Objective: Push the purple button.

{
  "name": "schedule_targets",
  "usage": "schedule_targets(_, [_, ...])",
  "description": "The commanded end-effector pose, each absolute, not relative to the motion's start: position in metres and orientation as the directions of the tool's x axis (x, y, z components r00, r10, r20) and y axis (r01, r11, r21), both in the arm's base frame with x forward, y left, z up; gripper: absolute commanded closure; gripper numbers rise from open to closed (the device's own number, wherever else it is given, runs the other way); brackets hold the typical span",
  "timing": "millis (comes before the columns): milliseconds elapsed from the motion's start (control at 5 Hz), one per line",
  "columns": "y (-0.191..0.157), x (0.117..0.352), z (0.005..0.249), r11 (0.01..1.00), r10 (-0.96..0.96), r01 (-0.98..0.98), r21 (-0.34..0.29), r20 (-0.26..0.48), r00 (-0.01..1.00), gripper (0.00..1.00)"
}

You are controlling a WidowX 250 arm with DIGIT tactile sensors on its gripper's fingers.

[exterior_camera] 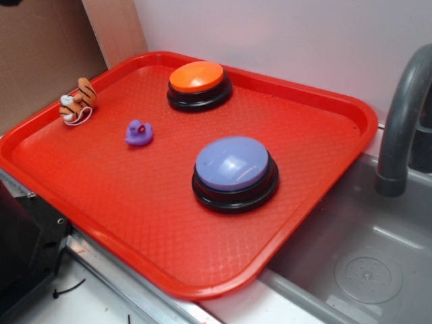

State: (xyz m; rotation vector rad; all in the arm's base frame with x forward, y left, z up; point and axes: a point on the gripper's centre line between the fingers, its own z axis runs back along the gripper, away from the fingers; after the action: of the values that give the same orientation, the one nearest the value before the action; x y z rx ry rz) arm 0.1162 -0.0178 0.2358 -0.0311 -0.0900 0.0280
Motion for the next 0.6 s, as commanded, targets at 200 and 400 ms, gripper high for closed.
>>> schedule_targets(200, [-0.068,0.166,0.199,0.968,-0.196,0.2,0.149,-0.038,0.98,0.0])
schedule_targets(400, [-0.129,0.2,0.162,0.893,-0.432,0.42,0.163,0.043,0.901,0.0])
